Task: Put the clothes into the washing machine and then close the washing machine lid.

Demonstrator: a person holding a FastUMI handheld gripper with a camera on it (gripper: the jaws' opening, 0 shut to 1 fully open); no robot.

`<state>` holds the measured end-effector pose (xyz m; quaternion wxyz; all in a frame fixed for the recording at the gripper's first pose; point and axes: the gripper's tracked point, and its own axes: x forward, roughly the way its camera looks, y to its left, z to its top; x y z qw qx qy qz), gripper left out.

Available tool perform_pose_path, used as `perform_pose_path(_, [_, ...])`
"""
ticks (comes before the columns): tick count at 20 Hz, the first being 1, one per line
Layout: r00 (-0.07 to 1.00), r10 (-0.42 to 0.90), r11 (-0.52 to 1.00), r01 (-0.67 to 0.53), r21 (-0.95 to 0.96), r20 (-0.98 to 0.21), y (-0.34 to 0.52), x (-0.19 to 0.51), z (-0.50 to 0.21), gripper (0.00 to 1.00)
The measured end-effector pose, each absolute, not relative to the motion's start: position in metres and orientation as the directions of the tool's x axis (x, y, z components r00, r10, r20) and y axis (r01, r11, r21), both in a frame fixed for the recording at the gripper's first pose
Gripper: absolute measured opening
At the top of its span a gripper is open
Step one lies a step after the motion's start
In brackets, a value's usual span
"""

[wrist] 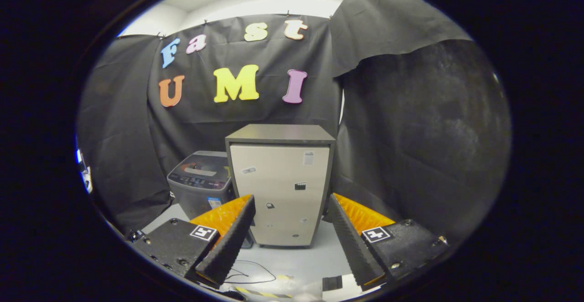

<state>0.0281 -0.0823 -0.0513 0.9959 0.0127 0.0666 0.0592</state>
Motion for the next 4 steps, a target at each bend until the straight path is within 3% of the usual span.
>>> perform_pose_path(4, [0.985, 0.121, 0.992, -0.117, 0.036, -0.126, -0.0832, 0.0260, -0.0489, 1.00])
